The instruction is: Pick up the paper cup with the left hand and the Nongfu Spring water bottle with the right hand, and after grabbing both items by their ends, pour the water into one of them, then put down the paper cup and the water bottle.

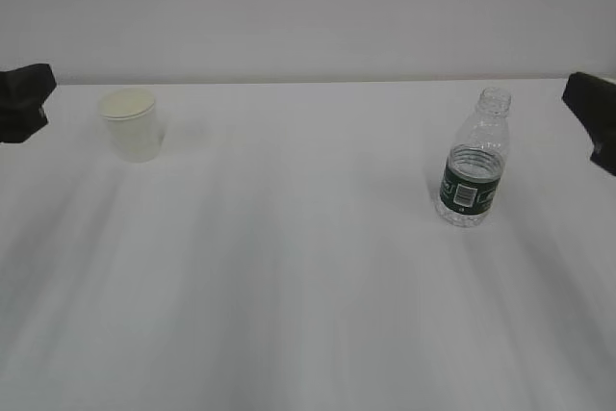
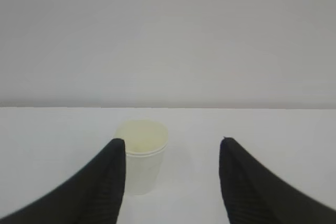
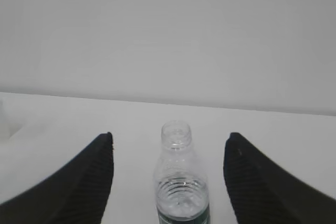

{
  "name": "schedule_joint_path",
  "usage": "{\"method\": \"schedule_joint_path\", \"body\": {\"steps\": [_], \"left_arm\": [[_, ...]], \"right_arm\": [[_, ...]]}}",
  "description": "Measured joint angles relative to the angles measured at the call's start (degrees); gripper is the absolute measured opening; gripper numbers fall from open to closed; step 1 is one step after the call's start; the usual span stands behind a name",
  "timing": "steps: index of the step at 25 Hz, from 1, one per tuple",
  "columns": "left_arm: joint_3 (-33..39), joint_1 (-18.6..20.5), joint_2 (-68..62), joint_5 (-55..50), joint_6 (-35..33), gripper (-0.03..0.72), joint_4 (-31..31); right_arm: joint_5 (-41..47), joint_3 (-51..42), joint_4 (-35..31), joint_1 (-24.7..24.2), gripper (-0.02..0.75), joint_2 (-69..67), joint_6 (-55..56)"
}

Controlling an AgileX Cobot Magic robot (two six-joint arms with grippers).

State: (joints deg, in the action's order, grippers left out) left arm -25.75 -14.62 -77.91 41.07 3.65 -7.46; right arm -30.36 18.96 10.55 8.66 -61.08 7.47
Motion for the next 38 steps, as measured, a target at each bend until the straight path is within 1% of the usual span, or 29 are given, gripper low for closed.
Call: {"method": "schedule_joint_path", "body": {"steps": [2,5,10,15,19,27,34,36,38], "left_arm": [[1.02,0.0,-1.55,3.28,1.14,0.405,0.0],[2.24,0.0,-2.81,6.32,2.0,0.404,0.21],[3.69,0.0,-3.82,8.56,5.87,0.404,0.78],[4.7,0.0,-6.38,10.9,7.03,0.404,1.8],[4.7,0.0,-10.2,14.05,9.64,0.403,2.02],[4.7,0.0,-16.17,19.5,12.34,0.399,5.08],[4.7,0.0,-16.54,20.17,12.45,0.398,7.93],[4.7,0.0,-16.54,20.17,12.55,0.398,7.92],[4.7,0.0,-16.54,20.17,12.55,0.398,8.05]], "right_arm": [[-4.33,-1.75,0.0,0.0,0.495,-1.81,0.76],[-7.73,-2.58,0.03,0.0,0.495,-3.97,1.72],[-9.76,-2.58,0.03,0.0,0.496,-7.64,2.05],[-11.14,-2.58,0.03,0.0,0.496,-12.98,2.05],[-14.18,-2.58,0.03,0.0,0.495,-18.69,2.09],[-24.41,-2.58,0.03,0.0,0.495,-29.88,2.18],[-32.79,-3.27,-0.35,0.0,0.496,-37.64,2.18],[-34.23,-4.23,-1.44,0.0,0.515,-39.91,2.18],[-34.49,-5.06,-2.65,0.0,0.575,-42.2,2.18]]}}
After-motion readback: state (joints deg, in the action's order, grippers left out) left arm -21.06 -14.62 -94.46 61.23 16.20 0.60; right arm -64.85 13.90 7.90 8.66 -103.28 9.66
